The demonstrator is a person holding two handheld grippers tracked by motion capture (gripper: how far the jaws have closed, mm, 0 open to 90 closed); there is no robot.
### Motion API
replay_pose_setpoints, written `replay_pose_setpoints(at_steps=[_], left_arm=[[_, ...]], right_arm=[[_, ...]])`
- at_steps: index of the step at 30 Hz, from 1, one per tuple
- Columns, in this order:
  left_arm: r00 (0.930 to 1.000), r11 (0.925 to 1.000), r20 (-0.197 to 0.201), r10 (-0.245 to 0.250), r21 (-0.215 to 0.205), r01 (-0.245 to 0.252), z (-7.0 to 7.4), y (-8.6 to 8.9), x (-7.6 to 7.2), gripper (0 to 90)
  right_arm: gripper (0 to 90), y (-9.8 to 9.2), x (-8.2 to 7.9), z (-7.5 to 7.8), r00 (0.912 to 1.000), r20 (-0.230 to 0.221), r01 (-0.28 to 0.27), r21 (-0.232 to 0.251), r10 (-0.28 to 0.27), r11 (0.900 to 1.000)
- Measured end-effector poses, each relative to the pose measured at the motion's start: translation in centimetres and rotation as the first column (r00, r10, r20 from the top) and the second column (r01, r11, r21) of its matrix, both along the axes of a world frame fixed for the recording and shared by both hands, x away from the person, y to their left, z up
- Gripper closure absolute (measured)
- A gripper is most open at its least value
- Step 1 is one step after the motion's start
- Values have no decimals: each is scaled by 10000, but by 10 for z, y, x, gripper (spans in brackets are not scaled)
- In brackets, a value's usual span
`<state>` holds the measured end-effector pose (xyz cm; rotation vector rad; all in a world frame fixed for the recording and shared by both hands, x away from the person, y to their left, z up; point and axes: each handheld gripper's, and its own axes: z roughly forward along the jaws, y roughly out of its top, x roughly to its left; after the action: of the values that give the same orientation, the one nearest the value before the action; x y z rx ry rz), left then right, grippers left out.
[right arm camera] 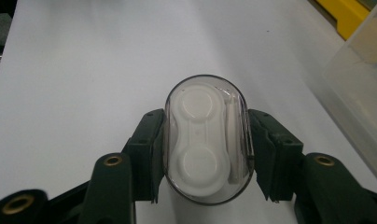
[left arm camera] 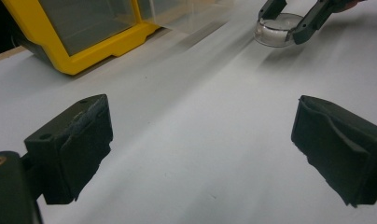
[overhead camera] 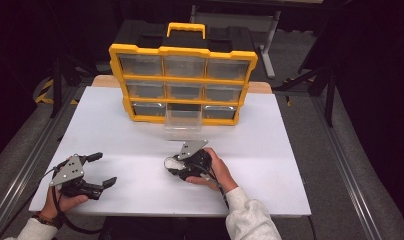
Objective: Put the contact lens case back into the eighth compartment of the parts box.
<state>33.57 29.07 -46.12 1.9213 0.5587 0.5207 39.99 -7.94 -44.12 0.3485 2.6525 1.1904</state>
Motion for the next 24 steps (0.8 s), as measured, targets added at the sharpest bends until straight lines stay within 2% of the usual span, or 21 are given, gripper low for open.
replay_pose_setpoints(at_steps=[14, 24], left_arm=[[10000, 10000, 3, -30, 26, 30, 0, 0, 0, 66], [10000, 10000, 11, -1, 53, 1, 0, 1, 0, 67]], right_arm=[[499, -12, -5, 14, 9973, 621, 375, 441, -402, 9983], [499, -28, -9, 28, 9882, 1195, 847, 930, -956, 9920]])
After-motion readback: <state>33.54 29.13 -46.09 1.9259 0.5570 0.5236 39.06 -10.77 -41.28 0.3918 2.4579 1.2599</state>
